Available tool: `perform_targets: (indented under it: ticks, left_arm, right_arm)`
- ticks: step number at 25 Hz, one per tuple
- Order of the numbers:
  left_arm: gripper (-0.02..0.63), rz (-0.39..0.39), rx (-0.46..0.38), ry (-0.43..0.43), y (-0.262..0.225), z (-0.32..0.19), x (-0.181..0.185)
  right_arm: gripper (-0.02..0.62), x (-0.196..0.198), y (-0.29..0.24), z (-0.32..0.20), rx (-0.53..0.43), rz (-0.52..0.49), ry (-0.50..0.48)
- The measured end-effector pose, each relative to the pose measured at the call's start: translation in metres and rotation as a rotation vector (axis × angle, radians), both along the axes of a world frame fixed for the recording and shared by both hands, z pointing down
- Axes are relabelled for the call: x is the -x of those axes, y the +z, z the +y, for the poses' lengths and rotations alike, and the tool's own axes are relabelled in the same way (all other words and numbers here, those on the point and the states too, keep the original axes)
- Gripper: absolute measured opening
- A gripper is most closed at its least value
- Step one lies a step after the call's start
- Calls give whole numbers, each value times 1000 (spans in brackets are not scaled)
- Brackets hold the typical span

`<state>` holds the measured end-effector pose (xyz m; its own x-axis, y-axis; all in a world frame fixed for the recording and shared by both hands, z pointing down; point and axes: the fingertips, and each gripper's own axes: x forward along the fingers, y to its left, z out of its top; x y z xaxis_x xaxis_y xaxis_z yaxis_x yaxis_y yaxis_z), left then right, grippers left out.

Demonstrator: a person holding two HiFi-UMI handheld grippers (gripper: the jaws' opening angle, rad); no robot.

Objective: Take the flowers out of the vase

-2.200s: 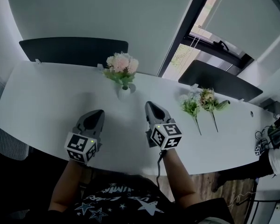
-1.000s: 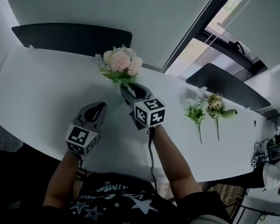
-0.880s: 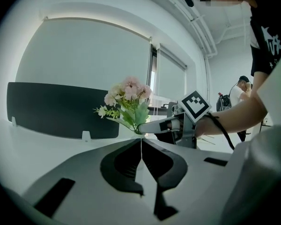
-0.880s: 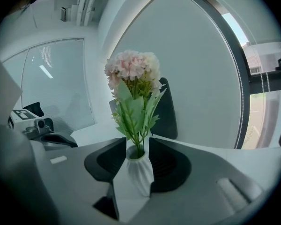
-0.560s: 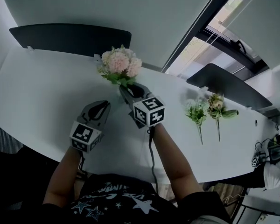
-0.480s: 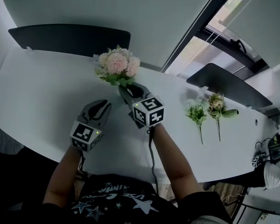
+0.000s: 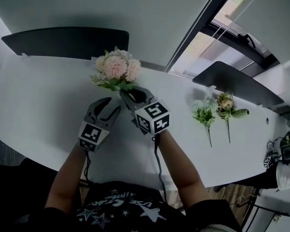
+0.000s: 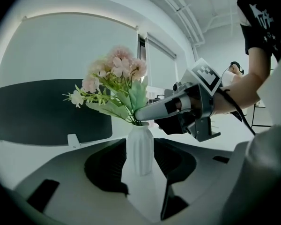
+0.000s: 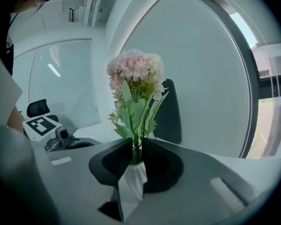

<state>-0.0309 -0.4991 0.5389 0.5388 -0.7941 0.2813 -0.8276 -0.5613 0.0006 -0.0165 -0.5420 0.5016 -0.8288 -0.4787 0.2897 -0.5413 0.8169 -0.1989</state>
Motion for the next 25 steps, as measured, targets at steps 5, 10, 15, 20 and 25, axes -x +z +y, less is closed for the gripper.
perform_targets:
  ticks: [5, 10, 15, 20, 25]
  left_arm:
    - [248, -18, -6, 22, 13, -8, -8]
    - [268, -16, 12, 43, 25, -24, -18]
    - [267, -43, 4, 60, 23, -29, -25]
    - [250, -28, 7, 53, 23, -32, -24]
    - [249, -27, 12, 48, 26, -30, -24]
  right_arm:
    - [58, 0, 2, 3, 0, 2, -3]
    - [57, 0, 3, 3, 3, 1, -3]
    - [55, 0, 3, 4, 3, 5, -7]
    - [53, -1, 2, 2, -9, 14, -12]
    - [48, -4, -7, -1, -42, -4, 14]
